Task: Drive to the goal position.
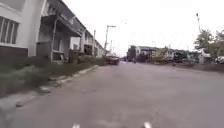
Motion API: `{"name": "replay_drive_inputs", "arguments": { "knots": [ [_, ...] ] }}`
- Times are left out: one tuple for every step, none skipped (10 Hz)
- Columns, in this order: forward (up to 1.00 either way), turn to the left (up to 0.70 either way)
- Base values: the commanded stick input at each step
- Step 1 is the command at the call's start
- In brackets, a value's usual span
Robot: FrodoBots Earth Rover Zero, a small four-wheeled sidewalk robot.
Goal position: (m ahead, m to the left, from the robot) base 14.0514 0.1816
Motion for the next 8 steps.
{"name": "replay_drive_inputs", "arguments": {
  "knots": [
    [0.70,0.00],
    [0.70,0.00],
    [0.70,0.00],
    [0.70,0.01],
    [0.70,0.01],
    [0.70,0.00],
    [0.70,0.00],
    [0.70,0.03]
  ]
}}
